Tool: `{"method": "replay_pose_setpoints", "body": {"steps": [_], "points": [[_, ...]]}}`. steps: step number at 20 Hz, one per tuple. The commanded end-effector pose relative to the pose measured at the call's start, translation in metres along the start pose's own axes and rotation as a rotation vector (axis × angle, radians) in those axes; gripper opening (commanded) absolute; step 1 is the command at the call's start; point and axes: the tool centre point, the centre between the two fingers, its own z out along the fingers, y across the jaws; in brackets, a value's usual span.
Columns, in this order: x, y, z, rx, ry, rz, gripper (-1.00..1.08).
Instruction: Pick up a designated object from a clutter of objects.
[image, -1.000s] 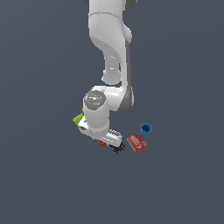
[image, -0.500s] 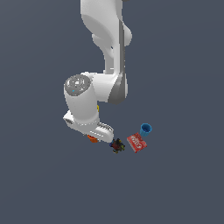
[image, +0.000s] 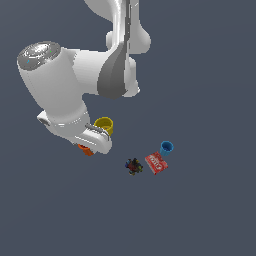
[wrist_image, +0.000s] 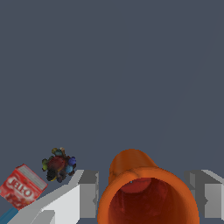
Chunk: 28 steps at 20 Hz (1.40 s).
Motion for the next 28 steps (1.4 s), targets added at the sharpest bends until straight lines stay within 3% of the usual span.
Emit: {"method": "replay_pose_setpoints", "body": {"steps": [1, 14, 28], "points": [[0.009, 0.011, -0.024, -0.001, -0.003, -0.001, -1.0], [0.049, 0.053, -0.121, -0.005, -0.014, -0.003, -1.0], [0.067, 0.069, -0.158, -0.006, -0.018, -0.003, -1.0]]}}
